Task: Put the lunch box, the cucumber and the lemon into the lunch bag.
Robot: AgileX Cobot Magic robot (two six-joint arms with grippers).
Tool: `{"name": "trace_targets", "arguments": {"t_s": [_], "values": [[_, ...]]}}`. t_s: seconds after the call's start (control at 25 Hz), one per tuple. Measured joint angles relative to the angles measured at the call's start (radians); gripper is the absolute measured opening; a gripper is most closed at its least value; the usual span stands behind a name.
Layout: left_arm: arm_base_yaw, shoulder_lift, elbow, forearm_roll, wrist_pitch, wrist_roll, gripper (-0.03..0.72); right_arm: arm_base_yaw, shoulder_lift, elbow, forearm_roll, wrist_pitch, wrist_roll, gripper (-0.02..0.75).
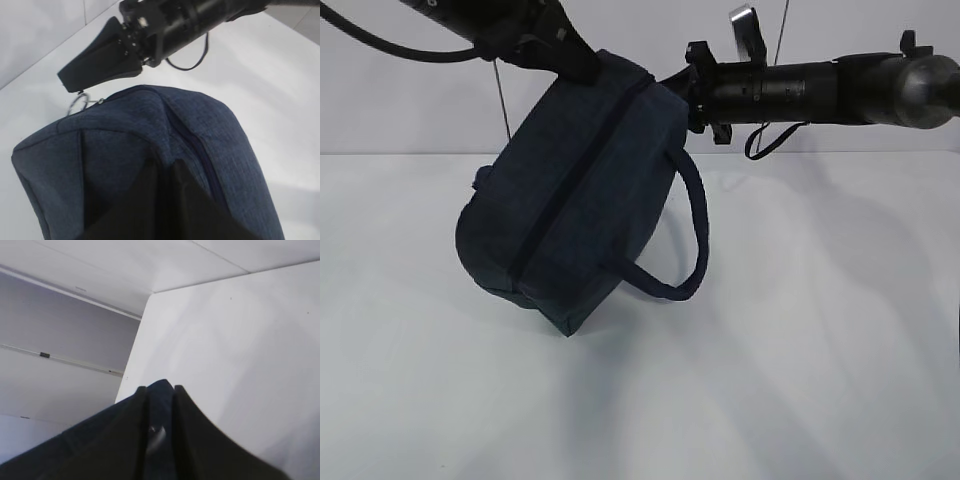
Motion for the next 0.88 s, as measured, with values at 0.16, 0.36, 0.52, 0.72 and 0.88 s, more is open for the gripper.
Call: {"name": "trace_targets", "arguments": {"t_s": [0.16, 0.36, 0.52, 0.72, 0.88], "values": [[-0.002, -0.003, 0.000, -0.005, 0.004, -0.002, 0.020, -0.008, 0.006, 0.000, 0.124, 0.046, -0.055, 0.392], [-0.002, 0.002, 0.000, 0.002, 0.004, -0.026, 0.020, -0.018, 0.006, 0.000, 0.169, 0.077, -0.086, 0.509], [-0.002, 0.016, 0.000, 0.055, 0.000, -0.096, 0.020, -0.028, 0.006, 0.000, 0.174, 0.121, -0.107, 0.518], [0.012, 0.045, 0.000, 0.091, -0.054, -0.197, 0.020, -0.036, 0.006, -0.046, 0.132, 0.149, -0.144, 0.519], [0.018, 0.073, -0.002, 0.090, -0.071, -0.215, 0.019, -0.036, 0.006, -0.120, 0.049, 0.152, -0.144, 0.519]]}}
